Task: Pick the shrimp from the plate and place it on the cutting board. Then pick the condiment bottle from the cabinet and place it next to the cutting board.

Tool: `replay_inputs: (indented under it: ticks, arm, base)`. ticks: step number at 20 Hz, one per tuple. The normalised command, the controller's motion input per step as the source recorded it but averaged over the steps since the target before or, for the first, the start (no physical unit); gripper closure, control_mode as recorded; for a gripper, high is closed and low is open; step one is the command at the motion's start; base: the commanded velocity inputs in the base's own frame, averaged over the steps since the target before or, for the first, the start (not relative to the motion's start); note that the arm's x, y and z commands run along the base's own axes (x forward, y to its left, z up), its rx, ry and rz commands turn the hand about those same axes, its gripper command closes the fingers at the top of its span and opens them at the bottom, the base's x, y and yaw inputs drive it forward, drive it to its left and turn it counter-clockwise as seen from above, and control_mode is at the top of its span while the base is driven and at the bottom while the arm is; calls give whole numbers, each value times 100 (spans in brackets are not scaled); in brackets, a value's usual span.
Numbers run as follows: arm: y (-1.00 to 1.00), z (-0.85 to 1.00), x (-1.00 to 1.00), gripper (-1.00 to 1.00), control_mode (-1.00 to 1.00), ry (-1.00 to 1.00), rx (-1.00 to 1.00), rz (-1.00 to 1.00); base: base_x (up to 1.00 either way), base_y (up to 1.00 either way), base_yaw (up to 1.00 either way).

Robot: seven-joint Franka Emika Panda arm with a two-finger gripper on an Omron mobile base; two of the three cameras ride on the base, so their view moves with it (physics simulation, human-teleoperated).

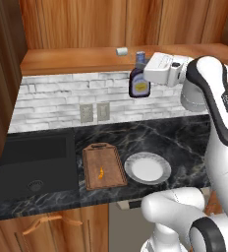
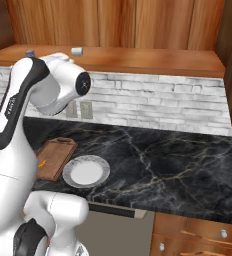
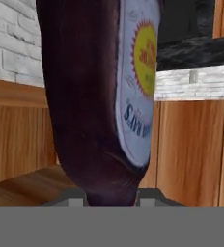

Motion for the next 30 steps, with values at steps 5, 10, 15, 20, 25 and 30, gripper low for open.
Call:
replay_inputs:
  ticks: [5,10,15,20,25,30]
  arm:
    - [-6,-25,-45,100,-100,9,0,0]
    - [-15,-25,-38,100,-100,10,0,2]
    - [-19,-22,-32,100,-100,6,0,4]
    - [-33,-15,-24,100,-100,3,0,7]
    - [-33,-8,-21,100,-100,0,0,5]
    - [-26,-8,-7,100,-100,0,0,6]
  base:
    - [0,0,0]
    - [0,0,0]
    - [0,0,0]
    - [0,0,0]
    - [0,0,0]
    - [0,0,0]
